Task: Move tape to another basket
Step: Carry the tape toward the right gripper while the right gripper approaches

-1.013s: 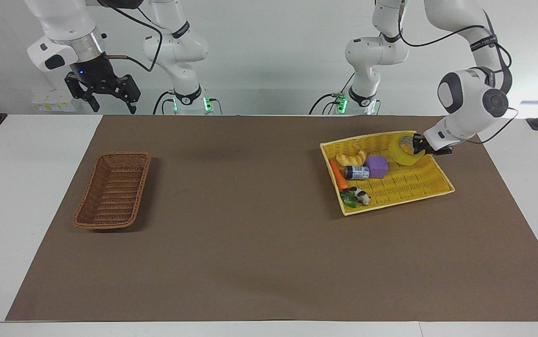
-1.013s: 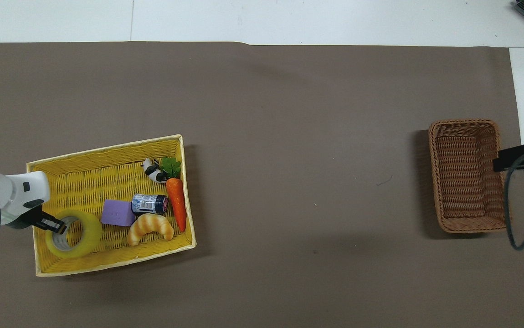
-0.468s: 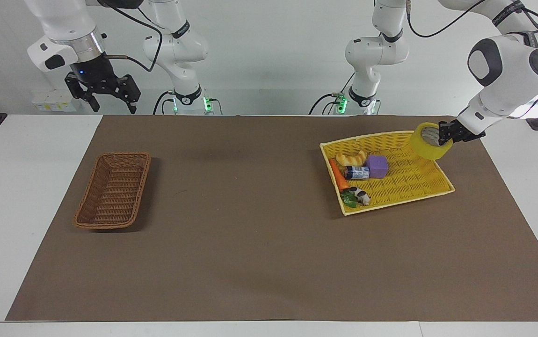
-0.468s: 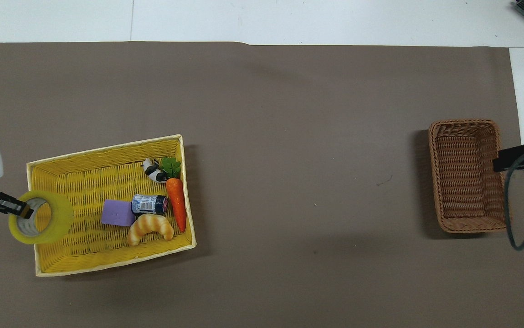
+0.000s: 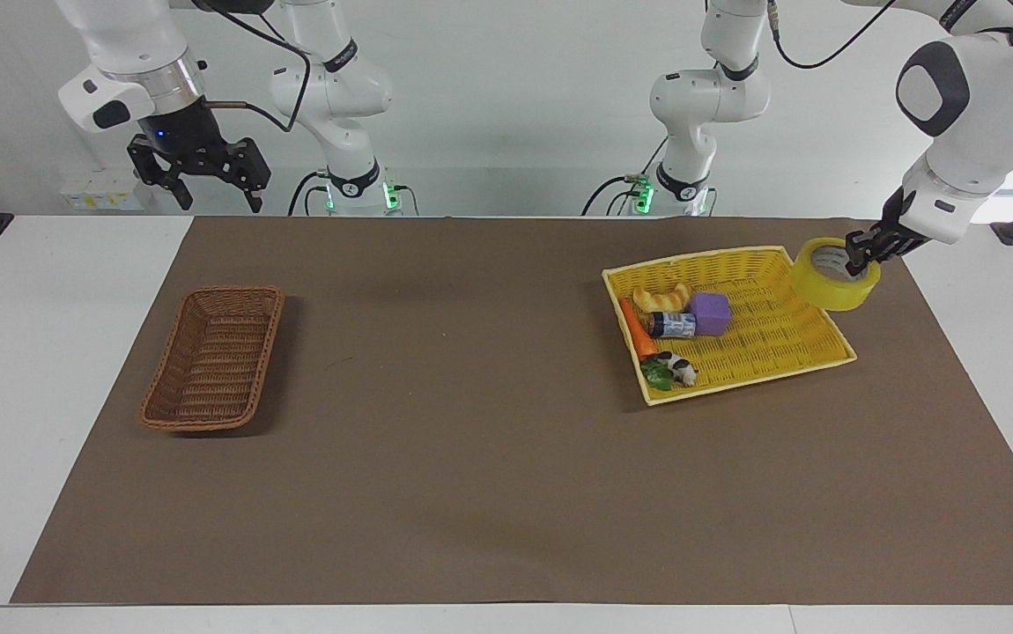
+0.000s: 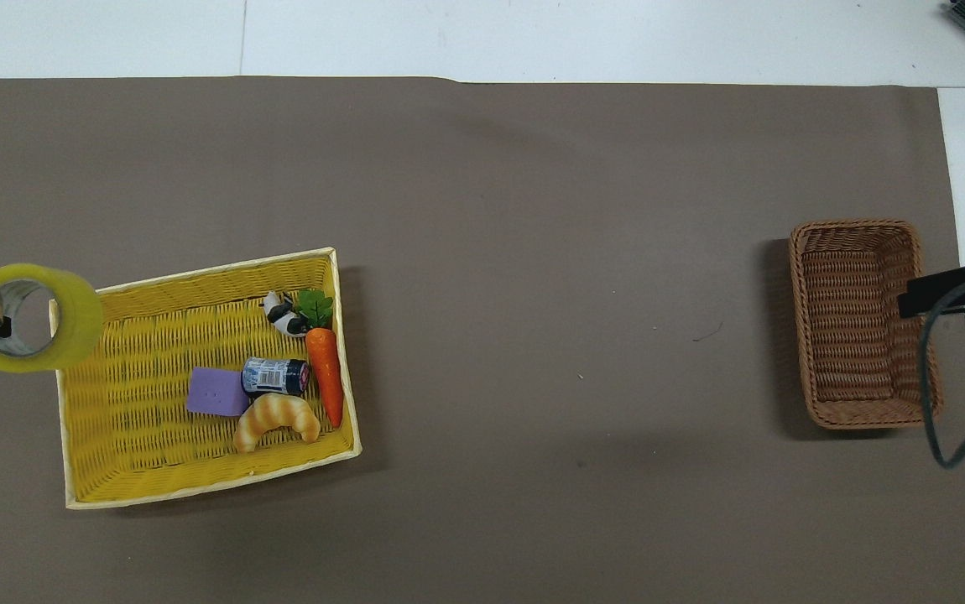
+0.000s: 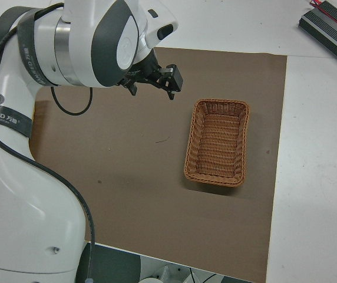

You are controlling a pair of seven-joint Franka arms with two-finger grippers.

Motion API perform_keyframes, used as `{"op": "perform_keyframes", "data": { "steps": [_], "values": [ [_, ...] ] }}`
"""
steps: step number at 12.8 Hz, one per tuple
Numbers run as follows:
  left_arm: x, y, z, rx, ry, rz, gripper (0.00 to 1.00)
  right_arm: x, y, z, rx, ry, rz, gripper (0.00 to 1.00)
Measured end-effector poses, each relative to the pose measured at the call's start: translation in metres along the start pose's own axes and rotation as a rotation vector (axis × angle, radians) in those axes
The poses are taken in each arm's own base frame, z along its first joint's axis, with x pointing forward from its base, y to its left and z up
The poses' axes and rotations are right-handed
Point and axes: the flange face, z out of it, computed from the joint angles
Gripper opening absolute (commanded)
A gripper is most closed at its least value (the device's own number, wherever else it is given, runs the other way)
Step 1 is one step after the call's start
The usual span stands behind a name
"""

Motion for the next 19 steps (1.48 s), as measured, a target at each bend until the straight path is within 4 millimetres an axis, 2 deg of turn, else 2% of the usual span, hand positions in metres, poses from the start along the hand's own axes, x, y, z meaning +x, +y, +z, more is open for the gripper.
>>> {"op": "perform_keyframes", "data": {
  "steps": [2,4,7,9,11,12,15,17,19],
  "values": [
    [0.001,0.026,0.003,0.005,-0.006,-0.018,0.0,0.003,-0.027,-0.002,0.072,0.036,-0.036,1.0],
    [-0.005,0.069,0.004,-0.011,-0.011,-0.03,0.0,0.006,-0.05,-0.002,0.188,0.052,-0.009,1.0],
    [-0.019,0.13,0.007,-0.129,-0.049,-0.023,0.0,0.007,-0.082,0.003,0.35,0.024,0.045,1.0],
    [-0.027,0.165,0.018,-0.233,-0.068,-0.001,0.0,0.006,-0.109,0.016,0.42,-0.01,0.048,1.0],
    [-0.036,0.205,0.033,-0.341,-0.074,0.017,0.0,0.002,-0.141,0.036,0.499,-0.055,0.055,1.0],
    [-0.043,0.226,0.036,-0.394,-0.077,0.028,0.0,0.002,-0.15,0.048,0.546,-0.07,0.066,1.0],
    [-0.06,0.281,0.03,-0.555,-0.062,0.041,0.0,0.002,-0.177,0.078,0.593,-0.051,0.087,1.0],
    [-0.072,0.317,0.029,-0.611,-0.036,0.043,0.0,0.0,-0.195,0.09,0.672,-0.05,0.121,1.0],
    [-0.091,0.353,0.032,-0.619,-0.026,0.033,0.0,0.0,-0.204,0.098,0.721,-0.037,0.152,1.0]
  ]
}}
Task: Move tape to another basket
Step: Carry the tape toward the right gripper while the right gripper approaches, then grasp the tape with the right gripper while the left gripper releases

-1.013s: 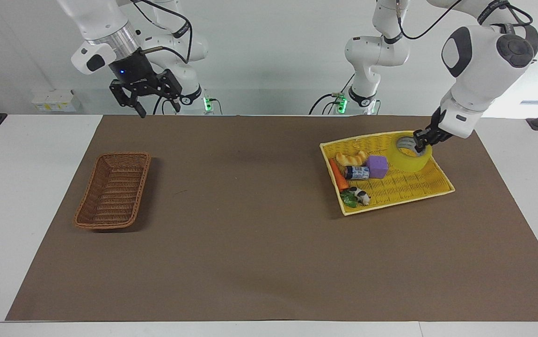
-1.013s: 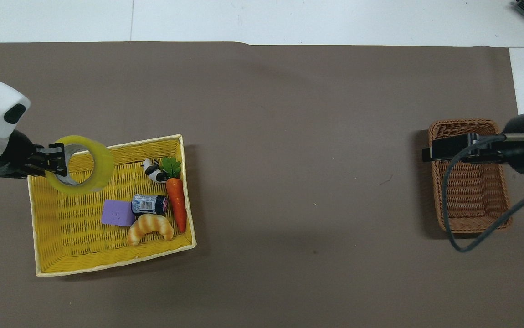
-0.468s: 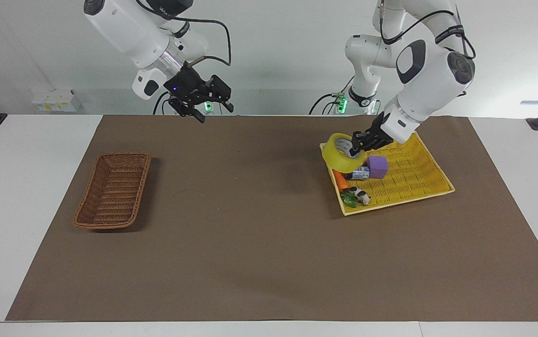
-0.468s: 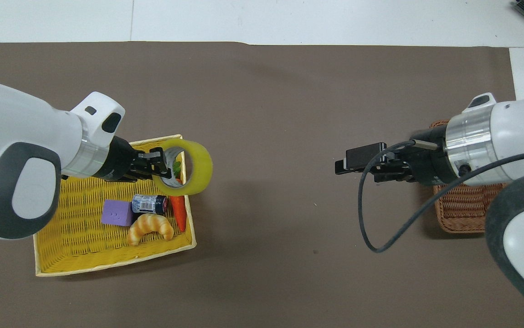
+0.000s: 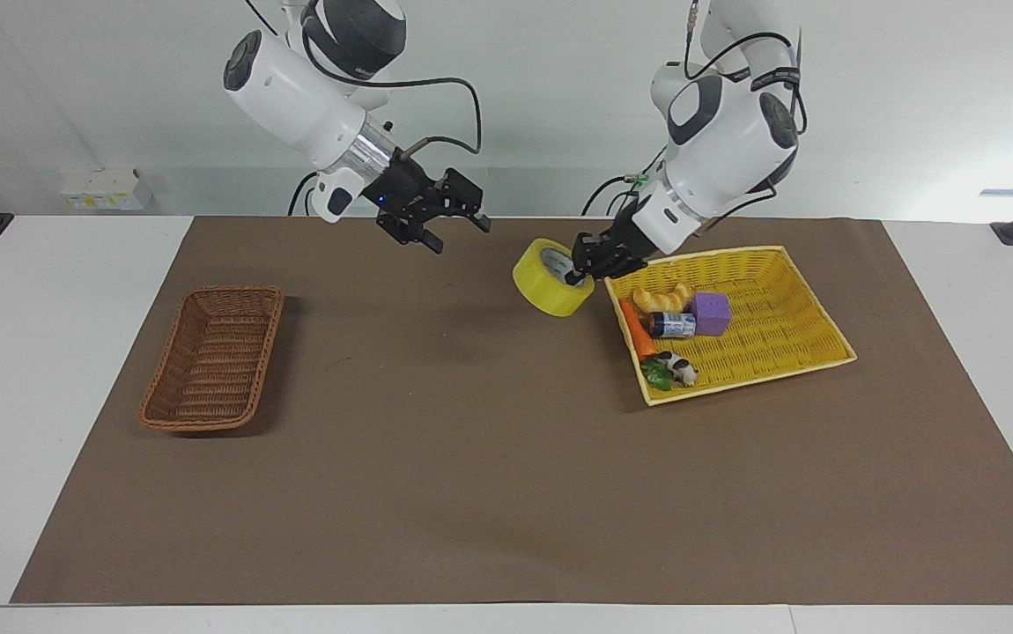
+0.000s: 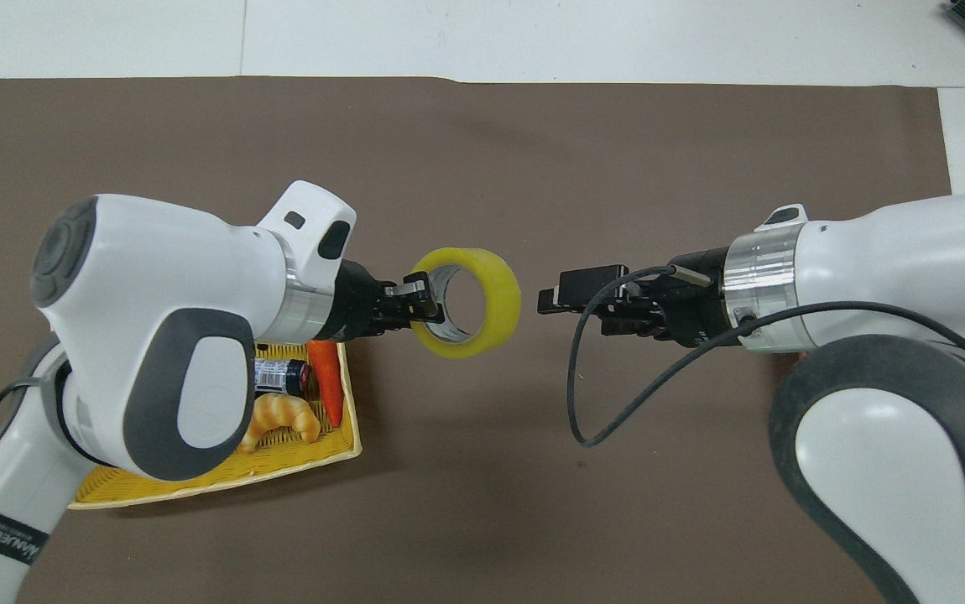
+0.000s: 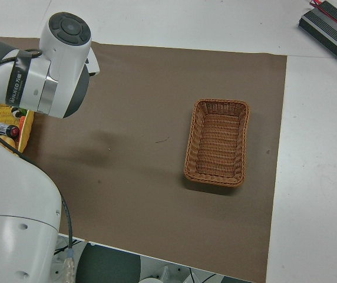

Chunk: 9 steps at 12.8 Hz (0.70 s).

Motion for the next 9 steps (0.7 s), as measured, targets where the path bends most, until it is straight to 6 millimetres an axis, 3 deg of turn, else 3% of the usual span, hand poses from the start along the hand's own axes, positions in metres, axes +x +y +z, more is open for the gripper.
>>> {"op": "perform_keyframes", "data": {
  "steps": [2,9],
  "values": [
    [-0.013,0.016,0.017,0.001,-0.01,0.005,0.0,-0.001,0.0,0.004,0.016,0.003,0.009,1.0],
    [-0.033,0.055,0.021,-0.073,0.005,0.023,0.0,-0.003,0.013,0.009,0.024,-0.002,-0.064,0.99]
  ]
}}
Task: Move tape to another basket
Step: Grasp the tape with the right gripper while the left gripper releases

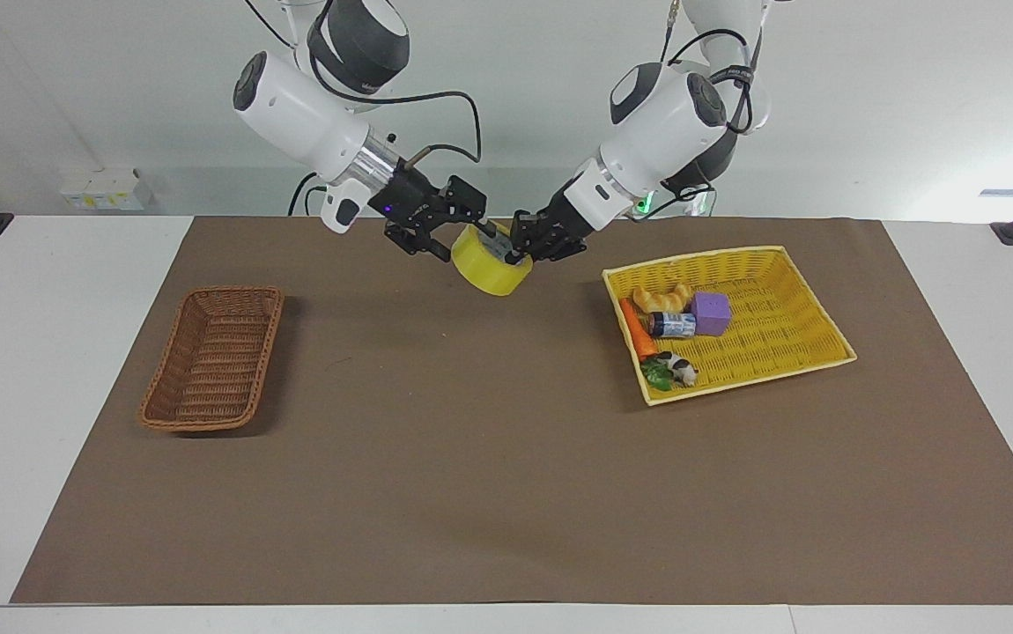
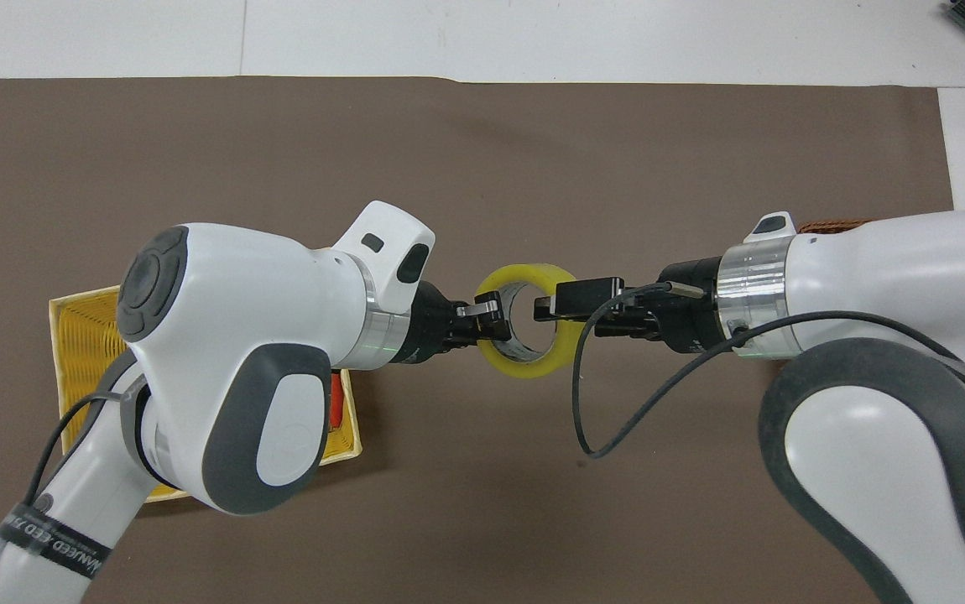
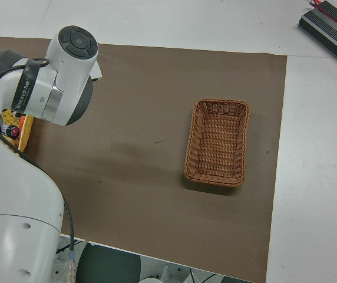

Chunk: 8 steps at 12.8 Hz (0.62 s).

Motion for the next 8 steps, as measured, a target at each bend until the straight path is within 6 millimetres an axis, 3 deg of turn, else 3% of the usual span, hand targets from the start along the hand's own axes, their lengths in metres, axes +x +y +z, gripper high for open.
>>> {"op": "perform_keyframes", "data": {
  "steps": [2,3,6,7,8],
  "values": [
    [-0.013,0.015,0.008,-0.019,0.014,0.02,0.0,-0.001,0.0,-0.001,0.001,0.002,-0.009,0.25],
    [-0.014,0.017,0.009,-0.024,0.022,0.022,0.0,0.0,0.002,-0.004,0.002,0.006,-0.008,0.0],
    [-0.013,0.017,0.005,-0.029,0.028,0.021,0.0,0.002,0.009,-0.005,-0.001,0.007,0.001,0.0],
    [-0.014,0.019,0.004,-0.033,0.028,0.024,0.55,0.002,0.009,-0.004,-0.002,0.005,-0.002,0.0],
    [-0.014,0.02,0.003,-0.036,0.028,0.027,1.0,0.002,0.009,-0.003,-0.002,0.005,-0.006,0.0]
  ]
}}
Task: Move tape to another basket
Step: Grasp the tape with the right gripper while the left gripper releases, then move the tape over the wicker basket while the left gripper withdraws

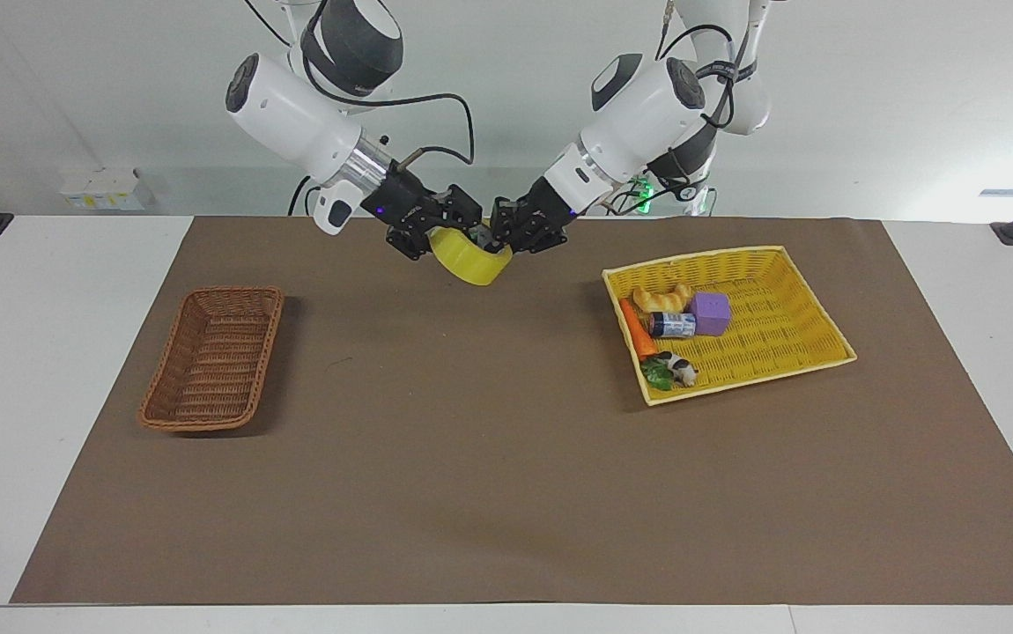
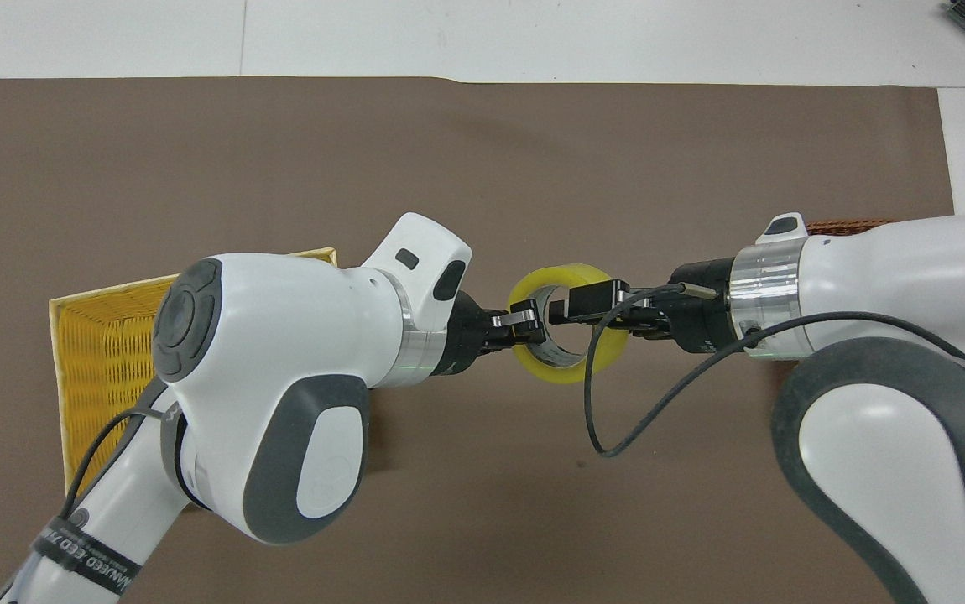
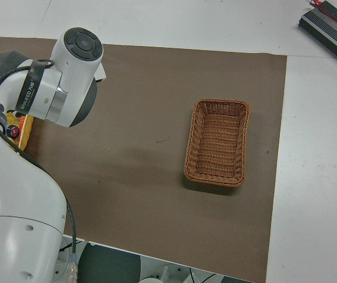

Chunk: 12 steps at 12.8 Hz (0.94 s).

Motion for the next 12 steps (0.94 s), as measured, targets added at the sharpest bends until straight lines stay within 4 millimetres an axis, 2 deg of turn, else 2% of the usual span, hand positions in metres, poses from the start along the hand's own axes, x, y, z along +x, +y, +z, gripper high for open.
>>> {"op": "perform_keyframes", "data": {
  "steps": [3,8,10,12],
  "values": [
    [0.0,0.004,-0.011,-0.013,0.01,0.001,1.0,-0.001,-0.002,0.0,0.001,0.001,0.005,0.0],
    [0.003,0.0,-0.081,-0.052,0.024,-0.156,1.0,0.0,-0.002,-0.002,0.002,0.005,0.007,0.0],
    [0.017,-0.021,-0.094,-0.006,0.031,-0.184,1.0,0.004,0.002,-0.008,0.004,0.016,0.016,0.0],
    [0.034,-0.051,-0.105,0.118,0.06,-0.174,1.0,0.012,0.013,-0.027,0.01,0.027,0.039,0.0]
  ]
}}
